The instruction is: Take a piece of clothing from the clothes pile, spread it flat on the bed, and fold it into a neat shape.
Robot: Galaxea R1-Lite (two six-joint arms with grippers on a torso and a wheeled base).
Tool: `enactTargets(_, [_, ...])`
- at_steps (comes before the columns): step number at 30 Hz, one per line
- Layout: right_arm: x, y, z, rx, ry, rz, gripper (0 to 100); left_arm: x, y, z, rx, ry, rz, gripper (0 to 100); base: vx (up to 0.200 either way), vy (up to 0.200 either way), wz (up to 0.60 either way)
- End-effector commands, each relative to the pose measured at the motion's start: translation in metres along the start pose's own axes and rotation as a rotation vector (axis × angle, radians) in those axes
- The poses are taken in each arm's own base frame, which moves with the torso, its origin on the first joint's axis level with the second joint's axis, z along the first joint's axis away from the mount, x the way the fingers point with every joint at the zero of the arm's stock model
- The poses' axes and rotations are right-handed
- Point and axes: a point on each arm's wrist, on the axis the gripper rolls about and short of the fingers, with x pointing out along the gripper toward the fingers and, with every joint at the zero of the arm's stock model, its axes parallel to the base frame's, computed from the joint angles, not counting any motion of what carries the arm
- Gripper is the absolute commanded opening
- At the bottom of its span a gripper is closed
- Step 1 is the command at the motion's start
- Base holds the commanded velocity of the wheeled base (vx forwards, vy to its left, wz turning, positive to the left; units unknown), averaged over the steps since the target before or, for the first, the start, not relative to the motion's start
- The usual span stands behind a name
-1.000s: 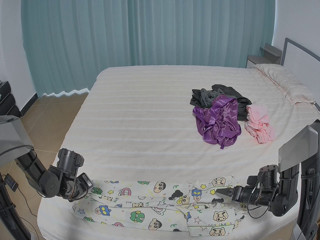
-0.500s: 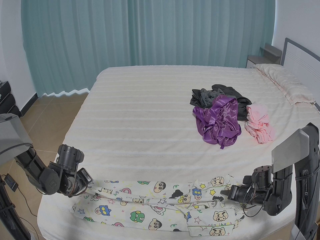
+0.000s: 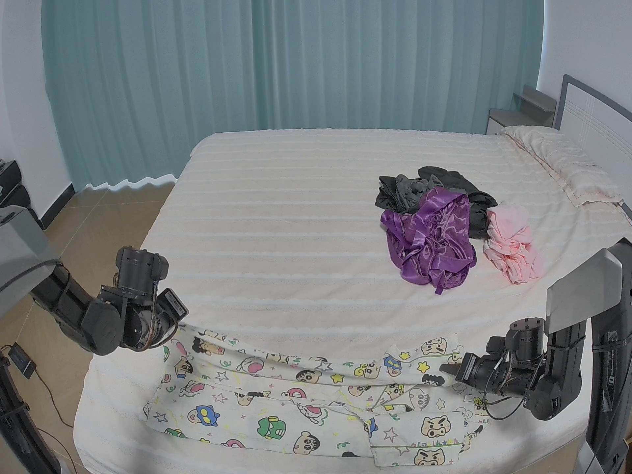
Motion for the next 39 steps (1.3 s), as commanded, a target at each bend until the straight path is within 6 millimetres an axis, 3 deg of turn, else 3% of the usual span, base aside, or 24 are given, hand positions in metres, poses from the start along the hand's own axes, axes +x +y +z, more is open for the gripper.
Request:
enactTargets(1, [-0.002, 0.003, 0.002, -0.004, -0.014, 0.012, 0, 0.002, -0.012, 0.010, -0.001, -0.040, -0.032, 0, 0.000, 0.000, 0.00])
enactTargets(7, [-0.002, 0.003, 0.002, -0.004, -0.013, 0.011, 0, 0.020, -0.012, 0.004, 0.051, -0.031, -0.017, 0, 0.000, 0.000, 0.00])
enactTargets(15, [-0.006, 0.004, 0.001, -0.001, -0.011, 0.009, 0, 0.042, 0.017, -0.005, 0.041, 0.006, 0.074, 0, 0.000, 0.000, 0.00])
enactTargets(21, [-0.009, 0.002, -0.002, 0.004, 0.004, -0.001, 0, 0.041, 0.029, -0.017, 0.052, 0.030, 0.088, 0, 0.000, 0.000, 0.00])
enactTargets(27, [-0.016, 0.003, -0.008, 0.007, 0.031, -0.013, 0, 0.046, 0.049, -0.041, 0.130, 0.068, 0.116, 0, 0.000, 0.000, 0.00])
enactTargets(39, [-0.028, 0.005, -0.019, -0.003, 0.088, -0.015, 0, 0.053, 0.069, -0.061, 0.184, 0.134, 0.177, 0, 0.000, 0.000, 0.00])
